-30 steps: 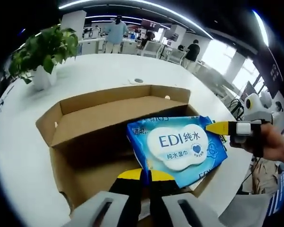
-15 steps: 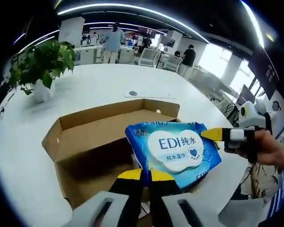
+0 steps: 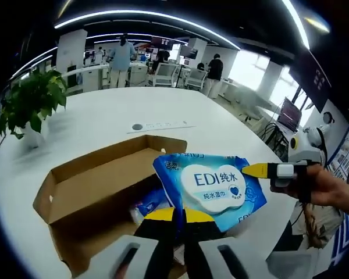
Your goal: Operate the shoe box by opening the lid, removing the specified soft item, and placing it in the target area until the item is outside and the box remains undamaged.
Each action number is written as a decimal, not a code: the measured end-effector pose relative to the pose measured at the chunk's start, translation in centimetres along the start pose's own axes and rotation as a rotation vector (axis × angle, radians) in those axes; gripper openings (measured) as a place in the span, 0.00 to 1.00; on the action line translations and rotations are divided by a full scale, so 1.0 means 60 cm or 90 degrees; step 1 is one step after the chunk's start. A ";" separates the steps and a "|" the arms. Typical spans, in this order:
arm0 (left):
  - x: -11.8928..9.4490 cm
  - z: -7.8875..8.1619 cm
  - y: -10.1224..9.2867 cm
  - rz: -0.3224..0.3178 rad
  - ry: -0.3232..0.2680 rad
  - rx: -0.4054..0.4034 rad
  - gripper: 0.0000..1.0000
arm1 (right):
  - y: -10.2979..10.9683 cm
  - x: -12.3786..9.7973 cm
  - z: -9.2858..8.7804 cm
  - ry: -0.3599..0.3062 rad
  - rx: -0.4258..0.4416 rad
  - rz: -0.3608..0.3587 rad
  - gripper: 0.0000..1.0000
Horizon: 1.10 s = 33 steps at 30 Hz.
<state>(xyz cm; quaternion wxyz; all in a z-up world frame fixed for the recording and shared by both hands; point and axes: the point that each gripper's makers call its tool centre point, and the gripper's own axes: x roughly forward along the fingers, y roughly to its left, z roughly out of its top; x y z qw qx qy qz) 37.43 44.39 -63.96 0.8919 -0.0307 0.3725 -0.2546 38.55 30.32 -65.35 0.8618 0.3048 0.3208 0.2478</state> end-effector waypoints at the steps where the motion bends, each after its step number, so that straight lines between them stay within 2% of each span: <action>1: 0.004 0.002 -0.005 -0.003 0.000 0.002 0.02 | -0.005 -0.006 0.002 -0.004 0.004 -0.003 0.00; 9: 0.041 0.017 -0.069 -0.048 0.011 0.032 0.02 | -0.055 -0.062 0.006 -0.035 0.038 -0.034 0.00; 20: 0.093 0.016 -0.146 -0.100 0.037 0.075 0.02 | -0.116 -0.139 0.003 -0.079 0.083 -0.080 0.00; 28: 0.128 0.008 -0.194 -0.129 0.055 0.082 0.02 | -0.158 -0.173 0.005 -0.091 0.104 -0.107 0.00; 33: 0.145 0.004 -0.208 -0.137 0.065 0.086 0.02 | -0.177 -0.179 0.013 -0.093 0.107 -0.118 0.00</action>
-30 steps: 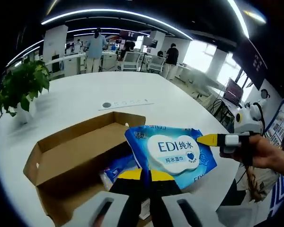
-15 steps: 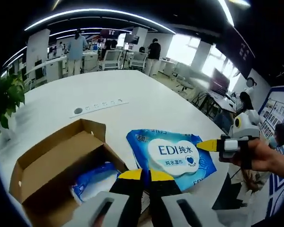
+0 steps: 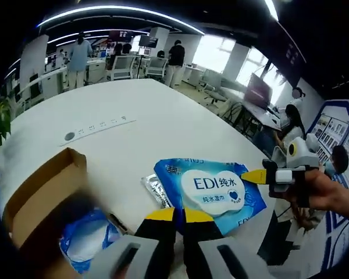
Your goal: Operate the shoe box by opening the lid, removing the specified soft item, and placing it in the target area until the item is outside and the box remains undamaged.
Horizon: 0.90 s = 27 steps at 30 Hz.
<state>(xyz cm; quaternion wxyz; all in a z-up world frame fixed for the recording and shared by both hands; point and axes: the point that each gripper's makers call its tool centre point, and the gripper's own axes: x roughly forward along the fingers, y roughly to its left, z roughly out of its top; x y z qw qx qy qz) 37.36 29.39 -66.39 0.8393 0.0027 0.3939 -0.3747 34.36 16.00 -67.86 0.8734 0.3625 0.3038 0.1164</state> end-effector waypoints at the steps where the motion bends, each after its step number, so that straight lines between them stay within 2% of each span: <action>1: 0.003 0.000 0.000 -0.001 0.001 -0.002 0.02 | -0.004 0.002 0.002 0.001 0.000 -0.001 0.00; 10: 0.035 0.007 0.000 0.001 0.011 0.006 0.02 | -0.030 0.036 0.033 0.017 -0.006 -0.013 0.00; 19: 0.062 0.010 0.008 0.010 0.011 -0.022 0.02 | -0.043 0.077 0.072 0.037 -0.029 -0.013 0.00; 27: 0.090 0.008 0.023 0.038 0.023 -0.034 0.02 | -0.060 0.110 0.080 0.053 -0.046 -0.027 0.00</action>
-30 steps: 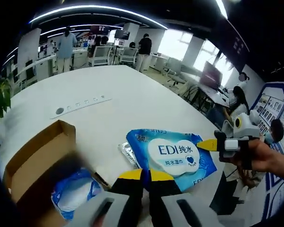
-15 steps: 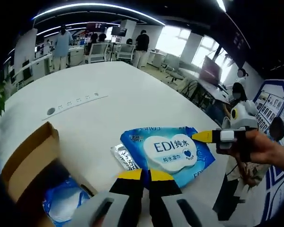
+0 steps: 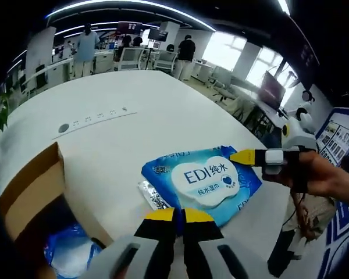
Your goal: Operate the shoe box by opening the lid, removing the specified soft item, and placing it in the target area until the item is outside and the box remains undamaged.
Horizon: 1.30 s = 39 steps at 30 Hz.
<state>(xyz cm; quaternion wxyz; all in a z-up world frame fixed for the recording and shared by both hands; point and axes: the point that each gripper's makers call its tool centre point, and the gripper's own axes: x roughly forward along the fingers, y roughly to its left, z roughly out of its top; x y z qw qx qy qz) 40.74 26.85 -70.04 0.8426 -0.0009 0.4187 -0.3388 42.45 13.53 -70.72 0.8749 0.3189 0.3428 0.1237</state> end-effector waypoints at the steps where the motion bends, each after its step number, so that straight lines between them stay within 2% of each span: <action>1: 0.002 -0.001 0.001 0.002 0.002 0.001 0.02 | -0.001 0.002 0.000 0.002 -0.001 -0.002 0.00; 12: 0.030 -0.030 0.009 0.026 0.046 0.029 0.03 | -0.024 0.029 -0.012 0.029 -0.034 -0.025 0.00; 20: 0.045 -0.042 0.021 0.036 0.071 0.036 0.00 | -0.029 0.036 -0.011 0.027 -0.047 -0.025 0.00; 29: 0.038 -0.039 0.030 0.041 0.066 0.042 0.01 | -0.040 0.036 -0.014 0.030 -0.055 -0.037 0.01; 32: 0.030 -0.031 0.031 0.044 0.051 0.050 0.00 | -0.041 0.033 -0.017 0.035 -0.082 -0.039 0.02; 35: 0.020 -0.020 0.030 0.036 0.034 0.053 0.07 | -0.043 0.023 -0.017 0.039 -0.109 -0.046 0.02; 39: 0.013 -0.015 0.041 0.043 0.022 0.054 0.13 | -0.050 0.010 -0.010 0.032 -0.108 -0.058 0.02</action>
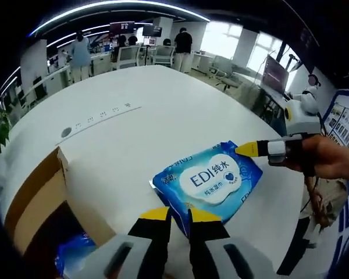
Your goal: Operate the shoe box by opening the lid, removing the specified soft item, and placing it in the target area until the item is outside and the box remains undamaged.
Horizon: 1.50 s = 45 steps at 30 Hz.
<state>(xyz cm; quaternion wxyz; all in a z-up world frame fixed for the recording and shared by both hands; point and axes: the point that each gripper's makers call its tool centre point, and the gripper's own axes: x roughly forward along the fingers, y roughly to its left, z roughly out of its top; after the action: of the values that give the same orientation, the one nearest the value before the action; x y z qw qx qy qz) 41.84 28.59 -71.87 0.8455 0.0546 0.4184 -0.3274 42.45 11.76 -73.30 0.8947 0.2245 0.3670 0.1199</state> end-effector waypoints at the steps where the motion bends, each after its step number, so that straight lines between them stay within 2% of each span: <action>1: -0.003 0.001 0.003 0.001 -0.007 -0.005 0.14 | -0.001 -0.002 0.000 0.001 -0.001 -0.003 0.02; 4: -0.010 -0.002 0.010 0.009 -0.019 0.000 0.19 | -0.002 -0.009 -0.003 0.011 -0.065 -0.014 0.02; 6: -0.017 -0.004 0.015 0.015 -0.024 -0.002 0.22 | 0.004 -0.013 -0.007 0.021 -0.087 -0.014 0.04; 11: -0.037 -0.007 0.028 0.027 -0.037 -0.007 0.29 | 0.023 -0.024 -0.007 0.023 -0.126 -0.009 0.13; 15: -0.057 -0.009 0.037 0.036 -0.046 -0.004 0.34 | 0.047 -0.027 -0.015 0.046 -0.198 0.008 0.27; 20: -0.083 -0.024 0.043 0.050 -0.038 0.066 0.34 | 0.085 -0.030 -0.017 0.038 -0.233 0.037 0.39; 23: -0.097 -0.031 0.043 0.045 -0.044 0.067 0.38 | 0.110 -0.028 -0.025 0.044 -0.252 0.052 0.42; 24: -0.101 -0.032 0.046 0.048 -0.046 0.068 0.43 | 0.116 -0.027 -0.027 0.045 -0.259 0.057 0.42; 26: -0.112 -0.037 0.053 0.049 -0.050 0.064 0.50 | 0.130 -0.026 -0.031 0.046 -0.272 0.064 0.43; 32: -0.154 -0.052 0.072 0.055 -0.068 0.048 0.53 | 0.176 -0.021 -0.049 0.060 -0.304 0.092 0.46; 42: -0.226 -0.103 0.149 0.105 -0.081 0.001 0.57 | 0.258 -0.004 -0.075 0.081 -0.350 0.146 0.51; 45: -0.243 -0.118 0.163 0.114 -0.081 -0.008 0.60 | 0.284 0.000 -0.084 0.085 -0.366 0.164 0.54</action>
<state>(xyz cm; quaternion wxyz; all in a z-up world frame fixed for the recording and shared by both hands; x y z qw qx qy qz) 36.59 46.21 -67.34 0.8966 0.0653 0.3591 -0.2508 38.02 28.15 -68.11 0.8732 -0.0010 0.3444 0.3449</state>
